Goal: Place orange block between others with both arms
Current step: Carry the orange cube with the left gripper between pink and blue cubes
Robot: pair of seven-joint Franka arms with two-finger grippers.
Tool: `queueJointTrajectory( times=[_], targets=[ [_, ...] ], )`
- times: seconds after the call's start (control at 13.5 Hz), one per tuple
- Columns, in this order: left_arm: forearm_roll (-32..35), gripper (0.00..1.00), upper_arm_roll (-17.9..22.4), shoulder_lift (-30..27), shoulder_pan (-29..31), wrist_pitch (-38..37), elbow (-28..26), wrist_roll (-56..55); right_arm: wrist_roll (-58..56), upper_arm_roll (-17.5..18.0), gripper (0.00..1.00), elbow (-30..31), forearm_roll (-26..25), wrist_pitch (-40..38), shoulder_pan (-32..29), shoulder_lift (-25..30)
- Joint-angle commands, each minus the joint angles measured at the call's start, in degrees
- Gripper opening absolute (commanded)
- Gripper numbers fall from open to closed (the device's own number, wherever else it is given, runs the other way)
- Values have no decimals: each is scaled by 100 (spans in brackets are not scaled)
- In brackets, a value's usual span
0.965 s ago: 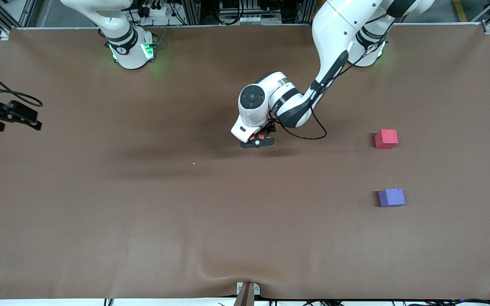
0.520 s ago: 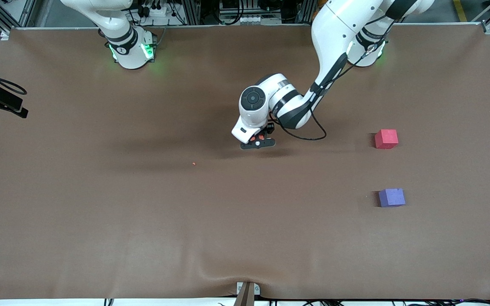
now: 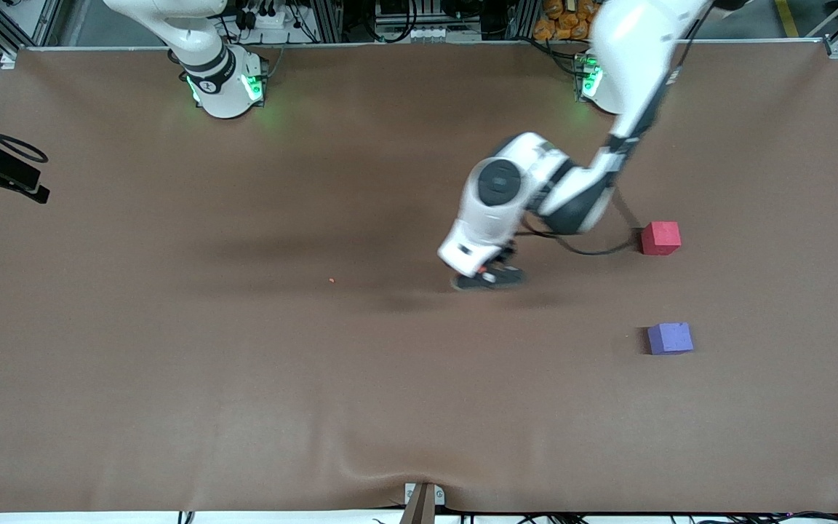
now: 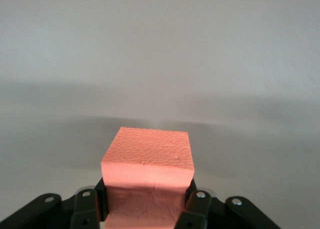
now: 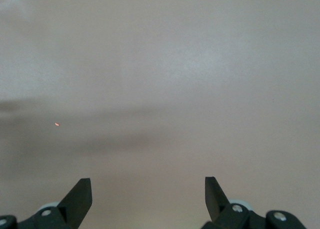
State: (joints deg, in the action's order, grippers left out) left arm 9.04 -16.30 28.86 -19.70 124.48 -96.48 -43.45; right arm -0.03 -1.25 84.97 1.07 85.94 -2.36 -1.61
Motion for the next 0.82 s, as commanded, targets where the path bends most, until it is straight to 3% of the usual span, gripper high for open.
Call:
queueJointTrajectory(
  times=[0.0, 0.37, 0.59, 0.74],
  targets=[
    [124, 0, -84, -442, 885, -493, -230, 1054, 108, 46, 100, -121, -46, -51, -19, -32],
    [133, 0, -93, -1004, 2538, -584, -1143, 3208, 126, 20, 100, -183, -37, -113, -54, -23],
    [133, 0, -93, -1014, 3365, 126, -1750, 4088, 126, 29, 100, -227, -37, -122, -63, -32],
    [133, 0, -84, -883, 3551, 732, -2075, 4205, 117, 20, 100, -227, -45, -122, -63, -23]
  ],
)
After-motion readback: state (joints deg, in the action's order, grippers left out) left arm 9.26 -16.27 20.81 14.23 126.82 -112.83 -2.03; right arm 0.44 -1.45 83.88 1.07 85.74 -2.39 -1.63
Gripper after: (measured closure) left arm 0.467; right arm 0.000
